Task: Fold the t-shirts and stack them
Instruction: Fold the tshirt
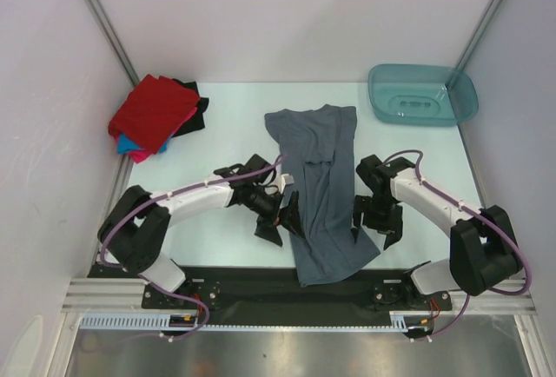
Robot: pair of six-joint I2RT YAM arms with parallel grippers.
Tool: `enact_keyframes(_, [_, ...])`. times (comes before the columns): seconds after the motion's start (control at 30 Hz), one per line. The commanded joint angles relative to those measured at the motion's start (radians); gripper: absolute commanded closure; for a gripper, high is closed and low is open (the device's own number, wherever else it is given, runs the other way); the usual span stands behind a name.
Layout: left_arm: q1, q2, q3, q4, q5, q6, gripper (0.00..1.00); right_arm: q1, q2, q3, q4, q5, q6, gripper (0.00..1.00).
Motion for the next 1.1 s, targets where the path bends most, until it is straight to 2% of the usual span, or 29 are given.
enact_keyframes(0.0, [0.002, -0.086, 0.105, -0.064, -0.137, -0.048, 0.00, 0.000, -0.038, 0.004, -0.008, 0.032, -0.008, 0.18])
enact_keyframes(0.1, [0.006, -0.123, 0.134, -0.082, -0.196, -0.083, 0.00, 0.000, -0.032, 0.018, -0.006, 0.048, -0.023, 0.18])
enact_keyframes(0.3, [-0.001, -0.261, 0.249, -0.185, -0.423, -0.091, 0.00, 0.000, -0.023, 0.030, 0.006, 0.066, -0.039, 0.18])
enact_keyframes(0.4, [-0.001, -0.330, 0.272, -0.182, -0.501, -0.104, 0.00, 0.000, -0.009, 0.038, 0.011, 0.071, -0.057, 0.18])
enact_keyframes(0.5, [-0.004, -0.320, 0.370, -0.349, -0.659, -0.111, 0.00, 0.000, 0.000, 0.050, 0.012, 0.077, -0.068, 0.18])
enact_keyframes(0.67, [-0.027, -0.323, 0.505, -0.453, -0.823, -0.092, 0.00, 0.003, -0.018, 0.084, 0.005, 0.118, -0.079, 0.14])
enact_keyframes(0.73, [-0.032, -0.303, 0.545, -0.505, -0.899, -0.086, 0.04, 0.003, -0.032, 0.085, 0.003, 0.129, -0.077, 0.13])
enact_keyframes(0.77, [-0.030, -0.266, 0.570, -0.583, -0.915, -0.063, 0.08, 0.005, -0.044, 0.082, 0.005, 0.132, -0.077, 0.13])
enact_keyframes(0.8, [-0.030, -0.245, 0.576, -0.614, -0.929, -0.039, 0.25, 0.003, -0.049, 0.078, 0.008, 0.134, -0.077, 0.12])
enact_keyframes(0.83, [-0.036, -0.231, 0.567, -0.642, -0.966, -0.040, 0.37, 0.005, -0.052, 0.076, 0.009, 0.140, -0.076, 0.12])
enact_keyframes(0.87, [-0.038, -0.232, 0.484, -0.631, -0.957, -0.078, 0.42, 0.005, -0.064, 0.071, 0.009, 0.143, -0.076, 0.12])
enact_keyframes(0.9, [-0.038, -0.243, 0.425, -0.558, -0.923, -0.091, 0.54, 0.009, -0.072, 0.058, 0.026, 0.140, -0.071, 0.12])
enact_keyframes(0.93, [-0.040, -0.258, 0.373, -0.558, -0.911, -0.091, 0.47, 0.009, -0.082, 0.048, 0.035, 0.140, -0.069, 0.12])
enact_keyframes(0.97, [-0.044, -0.271, 0.298, -0.488, -0.917, -0.100, 0.35, 0.012, -0.090, 0.044, 0.045, 0.129, -0.066, 0.12])
enact_keyframes(1.0, [-0.076, -0.298, 0.271, -0.464, -0.931, -0.109, 0.01, 0.013, -0.102, 0.044, 0.054, 0.123, -0.059, 0.13])
enact_keyframes(1.07, [-0.121, -0.324, 0.187, -0.350, -0.944, -0.155, 0.00, 0.025, -0.119, 0.047, 0.071, 0.103, -0.039, 0.13])
